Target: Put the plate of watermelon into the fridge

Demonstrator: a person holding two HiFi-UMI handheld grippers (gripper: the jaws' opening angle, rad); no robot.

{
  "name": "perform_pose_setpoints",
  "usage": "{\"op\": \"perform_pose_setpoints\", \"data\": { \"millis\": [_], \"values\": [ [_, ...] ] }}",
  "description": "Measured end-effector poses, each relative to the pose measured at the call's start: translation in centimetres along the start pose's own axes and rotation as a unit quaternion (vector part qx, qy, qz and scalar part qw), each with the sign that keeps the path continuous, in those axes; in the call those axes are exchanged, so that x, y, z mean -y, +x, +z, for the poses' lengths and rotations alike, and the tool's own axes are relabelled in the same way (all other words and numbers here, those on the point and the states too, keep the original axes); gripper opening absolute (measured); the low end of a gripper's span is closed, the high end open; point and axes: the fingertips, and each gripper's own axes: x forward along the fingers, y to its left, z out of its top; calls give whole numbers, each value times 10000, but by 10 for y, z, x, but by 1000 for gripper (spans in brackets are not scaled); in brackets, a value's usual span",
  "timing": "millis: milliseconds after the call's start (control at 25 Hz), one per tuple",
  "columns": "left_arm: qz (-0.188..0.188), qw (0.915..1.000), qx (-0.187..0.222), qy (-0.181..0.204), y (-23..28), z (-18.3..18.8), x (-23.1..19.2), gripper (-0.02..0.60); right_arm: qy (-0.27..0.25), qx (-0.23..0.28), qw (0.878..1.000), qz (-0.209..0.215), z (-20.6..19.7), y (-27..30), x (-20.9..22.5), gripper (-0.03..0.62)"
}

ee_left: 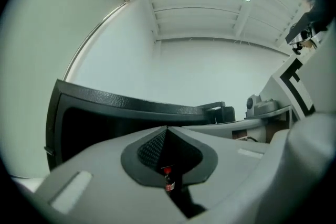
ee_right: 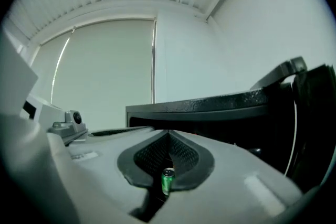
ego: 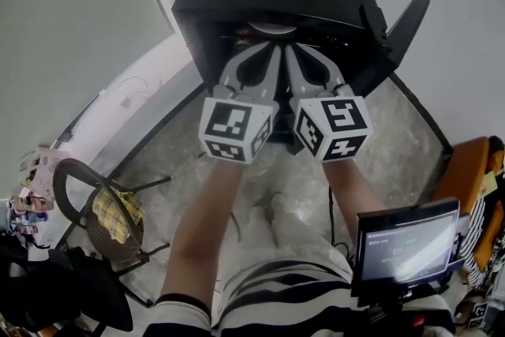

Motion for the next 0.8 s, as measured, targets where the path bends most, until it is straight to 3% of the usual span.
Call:
{"op": "perform_pose_setpoints", "data": {
  "millis": [320,520,800],
  "values": [
    [-84,9998,-4,-176,-23,40,28,-8,188,32,9995,266,32,-32,-19,-2],
    [-154,9984,222,-494,-45,71,50,-8,255,84,9982,534,57,-62,-32,-2],
    [-189,9991,226,-289,-70,89,58,-8,215,151,9970,731,70,-83,-50,-3]
  ]
}}
